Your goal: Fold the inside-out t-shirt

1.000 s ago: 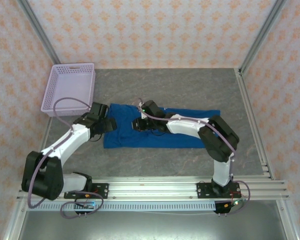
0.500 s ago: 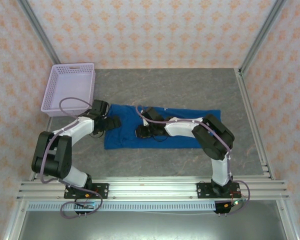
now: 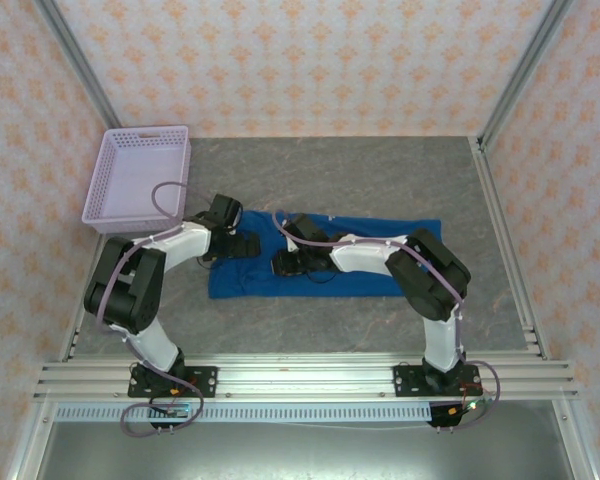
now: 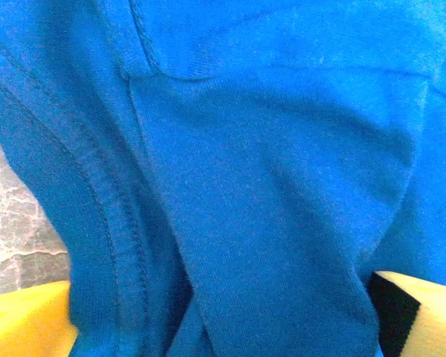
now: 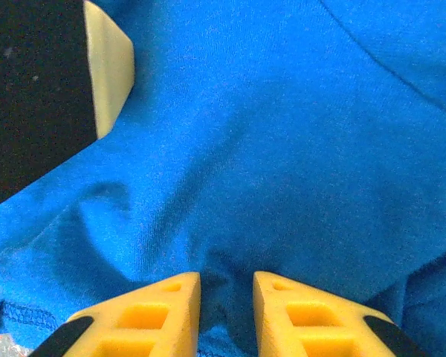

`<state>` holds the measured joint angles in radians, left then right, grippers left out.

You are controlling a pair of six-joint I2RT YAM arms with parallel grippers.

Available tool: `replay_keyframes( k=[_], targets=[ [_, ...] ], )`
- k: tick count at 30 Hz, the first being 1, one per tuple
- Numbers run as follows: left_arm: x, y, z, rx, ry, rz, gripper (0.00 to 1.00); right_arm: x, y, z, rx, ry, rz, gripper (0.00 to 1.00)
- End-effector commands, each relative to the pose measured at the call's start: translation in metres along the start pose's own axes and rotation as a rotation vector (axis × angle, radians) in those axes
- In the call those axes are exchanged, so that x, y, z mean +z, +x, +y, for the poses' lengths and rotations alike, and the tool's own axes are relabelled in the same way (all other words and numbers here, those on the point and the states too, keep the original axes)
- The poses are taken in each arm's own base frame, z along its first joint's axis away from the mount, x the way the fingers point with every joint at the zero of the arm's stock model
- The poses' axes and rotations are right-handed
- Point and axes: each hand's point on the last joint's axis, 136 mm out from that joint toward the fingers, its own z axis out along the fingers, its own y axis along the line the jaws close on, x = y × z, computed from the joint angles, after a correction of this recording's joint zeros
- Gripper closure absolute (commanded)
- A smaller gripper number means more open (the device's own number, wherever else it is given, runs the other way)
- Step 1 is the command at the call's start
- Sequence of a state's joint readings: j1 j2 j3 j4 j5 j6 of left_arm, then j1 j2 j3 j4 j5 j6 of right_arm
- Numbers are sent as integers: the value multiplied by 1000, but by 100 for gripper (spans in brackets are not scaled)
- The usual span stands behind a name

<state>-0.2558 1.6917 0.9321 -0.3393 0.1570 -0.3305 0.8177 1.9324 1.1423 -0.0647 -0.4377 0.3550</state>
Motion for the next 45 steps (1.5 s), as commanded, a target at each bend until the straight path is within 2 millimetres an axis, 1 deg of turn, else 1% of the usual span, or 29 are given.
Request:
replay_keyframes(
  k=[1, 4, 7, 12, 14, 19, 21, 22, 24, 28, 30, 35, 37, 40, 44, 45],
  targets=[
    [1, -4, 3, 42, -48, -9, 0, -10, 3, 1, -12, 14, 1, 74],
    [-5, -4, 7, 68, -94, -31, 0, -9, 4, 1, -6, 11, 3, 74],
    [-10, -6, 19, 67, -157, -49, 0, -6, 6, 0, -2, 9, 10, 74],
    [-11, -9, 17, 55, -144, -72, 0, -6, 6, -1, -1, 14, 11, 74],
    [-7, -7, 14, 55, -126, -59, 0, -5, 8, -2, 1, 17, 16, 74],
    [10, 4, -3, 47, -35, 15, 0, -5, 8, -3, 5, 22, 16, 74],
    [12, 8, -9, 49, -12, 20, 3, -5, 8, -4, 5, 27, 15, 74],
    [12, 10, -12, 54, -4, 24, 5, -5, 8, -4, 4, 28, 15, 74],
    [14, 14, -21, 58, 38, 33, 14, -5, 8, -4, 5, 28, 14, 74],
    [21, 20, -36, 31, 124, 45, 36, -4, 6, -2, 7, 23, 18, 74],
    [21, 20, -41, 24, 144, 42, 44, -5, 4, -1, 6, 22, 15, 74],
    [17, 15, -45, 16, 154, 22, 66, -12, -2, 3, 2, 22, -6, 74],
    [15, 11, -46, 8, 161, 9, 76, -17, -6, 6, 1, 22, -19, 74],
    [13, 9, -48, -2, 176, -4, 87, -27, -14, 10, -1, 22, -50, 74],
    [10, 9, -45, -9, 177, -10, 100, -46, -24, 14, -3, 28, -93, 74],
    [7, 8, -43, -17, 173, -16, 100, -52, -28, 14, -1, 29, -108, 73]
  ],
)
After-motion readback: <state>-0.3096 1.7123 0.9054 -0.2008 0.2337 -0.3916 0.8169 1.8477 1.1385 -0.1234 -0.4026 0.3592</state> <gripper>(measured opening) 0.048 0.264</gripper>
